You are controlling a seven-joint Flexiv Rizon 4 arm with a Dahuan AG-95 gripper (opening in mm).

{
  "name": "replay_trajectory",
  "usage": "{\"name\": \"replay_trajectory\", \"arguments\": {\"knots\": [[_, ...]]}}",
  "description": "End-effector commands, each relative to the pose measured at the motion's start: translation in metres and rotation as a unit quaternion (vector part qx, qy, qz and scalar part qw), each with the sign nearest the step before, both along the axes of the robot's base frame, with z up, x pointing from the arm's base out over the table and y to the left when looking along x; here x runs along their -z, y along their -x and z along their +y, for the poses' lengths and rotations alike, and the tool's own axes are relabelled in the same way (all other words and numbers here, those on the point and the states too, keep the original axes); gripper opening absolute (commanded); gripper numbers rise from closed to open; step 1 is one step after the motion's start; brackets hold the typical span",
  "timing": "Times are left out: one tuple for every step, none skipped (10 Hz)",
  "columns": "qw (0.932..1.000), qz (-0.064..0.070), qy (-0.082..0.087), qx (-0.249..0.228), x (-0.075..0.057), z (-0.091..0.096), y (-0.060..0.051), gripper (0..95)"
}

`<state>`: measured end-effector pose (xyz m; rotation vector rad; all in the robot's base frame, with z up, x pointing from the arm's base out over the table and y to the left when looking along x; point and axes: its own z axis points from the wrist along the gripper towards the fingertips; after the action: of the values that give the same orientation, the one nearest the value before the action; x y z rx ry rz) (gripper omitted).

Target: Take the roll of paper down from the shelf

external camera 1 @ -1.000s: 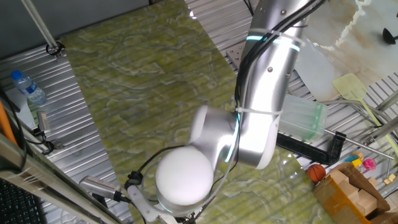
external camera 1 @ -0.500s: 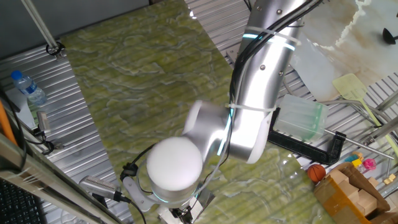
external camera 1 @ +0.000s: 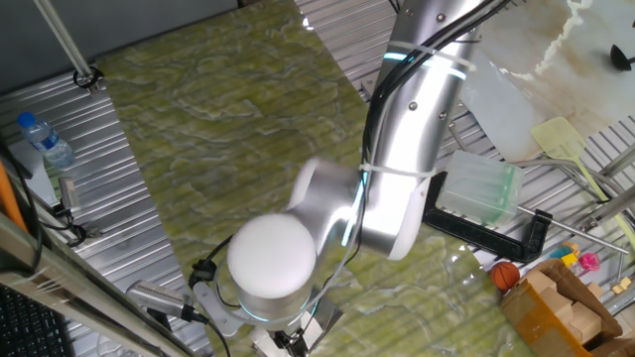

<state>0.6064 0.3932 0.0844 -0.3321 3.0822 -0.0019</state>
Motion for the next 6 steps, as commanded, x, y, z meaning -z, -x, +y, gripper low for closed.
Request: {"name": "replay_trajectory", "arguments": {"knots": [[1.0,0.0,0.003,0.0,0.0014,-0.0001,0.001,95.0],[1.0,-0.001,0.006,0.0,0.003,-0.0009,0.0033,95.0],[1.0,-0.003,0.005,0.0,0.0043,-0.0011,0.0045,95.0],[1.0,-0.006,0.005,0.0,0.0044,-0.0012,0.0044,95.0],[1.0,-0.006,0.005,0.0,0.0042,-0.0013,0.0042,95.0],[1.0,-0.007,0.005,0.0,0.0033,-0.0022,0.0026,95.0]]}}
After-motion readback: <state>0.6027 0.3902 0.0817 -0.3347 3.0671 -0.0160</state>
